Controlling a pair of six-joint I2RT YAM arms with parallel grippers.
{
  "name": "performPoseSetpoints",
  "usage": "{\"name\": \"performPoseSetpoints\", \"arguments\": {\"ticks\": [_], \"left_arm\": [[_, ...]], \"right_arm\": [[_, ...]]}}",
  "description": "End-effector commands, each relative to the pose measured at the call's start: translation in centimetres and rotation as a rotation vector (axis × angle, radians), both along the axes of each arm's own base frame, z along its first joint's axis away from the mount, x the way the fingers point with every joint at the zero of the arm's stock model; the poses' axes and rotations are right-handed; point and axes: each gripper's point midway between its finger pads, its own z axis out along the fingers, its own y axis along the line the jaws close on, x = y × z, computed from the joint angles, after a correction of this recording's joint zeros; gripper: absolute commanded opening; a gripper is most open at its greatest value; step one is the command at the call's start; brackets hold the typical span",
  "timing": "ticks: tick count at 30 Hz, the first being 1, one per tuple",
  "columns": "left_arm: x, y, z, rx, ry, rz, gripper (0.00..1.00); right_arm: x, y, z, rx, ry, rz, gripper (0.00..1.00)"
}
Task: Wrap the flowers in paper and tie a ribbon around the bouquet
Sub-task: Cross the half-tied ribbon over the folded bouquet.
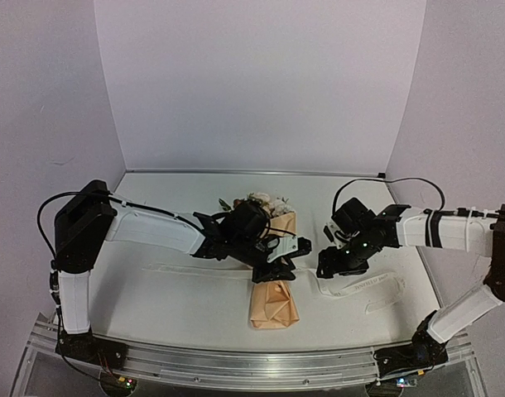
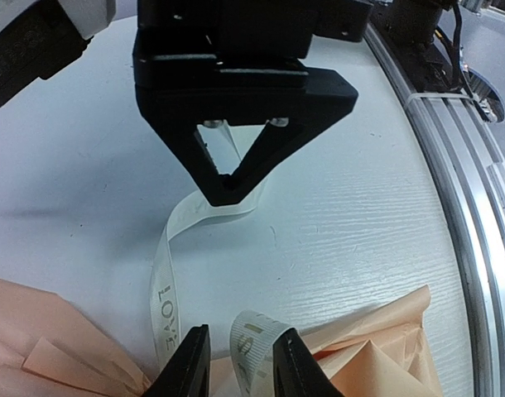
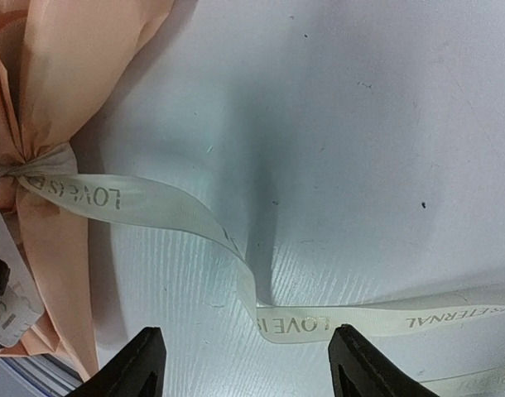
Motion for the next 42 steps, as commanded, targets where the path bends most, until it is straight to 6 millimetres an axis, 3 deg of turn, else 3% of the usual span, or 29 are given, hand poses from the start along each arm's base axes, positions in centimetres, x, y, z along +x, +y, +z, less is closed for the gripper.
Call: {"name": "performPoseSetpoints", "arguments": {"ticks": [1,22,30,38,42], "left_arm": [[-0.2,-1.7,1.9,-0.044,-0.040,-0.049,0.31],[-0.9,-5.8,2.1,-0.082,-0.024,-0.138,0.33],[-0.1,-6.4,2.6,-0.096,-0.043,-0.106,0.46],[0.8,-7.0,3.5,-0.106,0.009,-0.021,0.62],[1.0,-7.1,3.7,-0.092,0.029,-0.005,0.63]], "right_arm": [[0.1,-0.8,0.9,0.014,-0.023,-0.034,0.70],[-0.4,-4.9,0.0,-0.008,0.002,-0.164,0.70],[-0.4,-8.3,0.0,-0.066,-0.027,-0.314,0.71],[-1.0,-8.4,0.4,-0.061,-0.025,-0.306,0.71],[-1.2,-8.3,0.5,-0.057,-0.015,-0.297,0.71]]}}
